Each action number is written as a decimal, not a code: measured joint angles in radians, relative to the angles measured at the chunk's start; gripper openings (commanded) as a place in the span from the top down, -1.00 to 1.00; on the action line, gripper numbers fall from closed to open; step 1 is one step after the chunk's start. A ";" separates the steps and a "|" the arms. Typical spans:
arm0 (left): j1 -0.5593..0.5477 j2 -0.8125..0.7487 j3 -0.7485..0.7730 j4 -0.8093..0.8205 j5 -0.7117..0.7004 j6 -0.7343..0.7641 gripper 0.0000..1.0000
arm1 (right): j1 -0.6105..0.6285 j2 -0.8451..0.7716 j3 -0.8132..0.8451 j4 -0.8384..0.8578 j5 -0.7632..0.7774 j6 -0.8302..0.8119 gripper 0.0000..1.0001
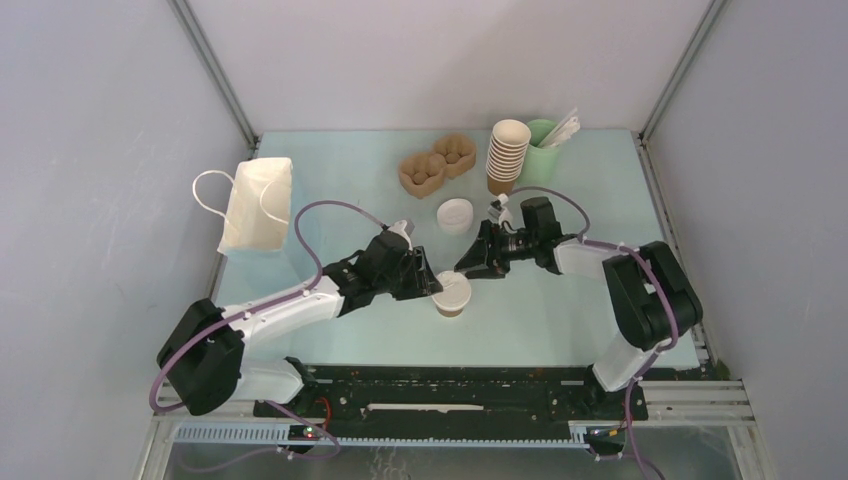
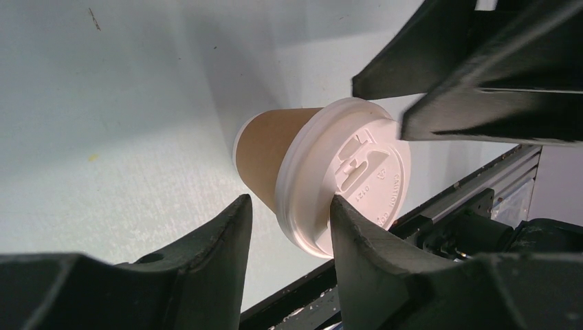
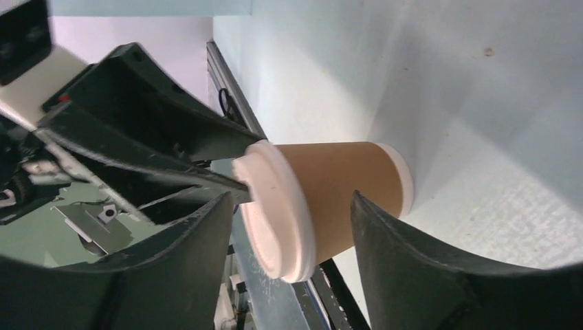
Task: Pack the takeout coffee
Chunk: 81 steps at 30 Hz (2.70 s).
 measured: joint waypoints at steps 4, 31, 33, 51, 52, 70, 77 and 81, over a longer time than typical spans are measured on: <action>0.000 0.000 0.000 -0.001 0.000 0.000 0.00 | 0.010 0.074 0.000 0.005 0.005 0.006 -0.35; 0.000 -0.015 0.015 -0.072 -0.011 0.020 -0.22 | 0.085 -0.153 -0.026 -0.304 0.177 -0.129 -0.74; 0.000 -0.014 0.017 -0.072 -0.010 0.026 -0.21 | 0.089 -0.153 -0.051 -0.303 0.179 -0.129 -0.67; 0.000 0.036 0.032 -0.031 -0.012 0.026 -0.17 | 0.065 -0.082 -0.140 -0.065 0.066 -0.095 -0.31; 0.000 0.036 0.032 -0.031 -0.012 0.026 -0.16 | 0.064 -0.082 -0.146 -0.049 0.064 -0.095 -0.31; 0.000 0.031 0.179 -0.168 -0.029 0.115 -0.77 | 0.059 -0.187 -0.022 -0.291 0.269 -0.172 -0.91; 0.000 -0.115 0.211 -0.288 -0.098 0.157 -0.93 | 0.175 -0.290 0.130 -0.550 0.526 -0.286 -0.99; 0.000 -0.339 0.211 -0.319 -0.114 0.191 -0.97 | 0.279 -0.292 0.231 -0.661 0.671 -0.328 -0.99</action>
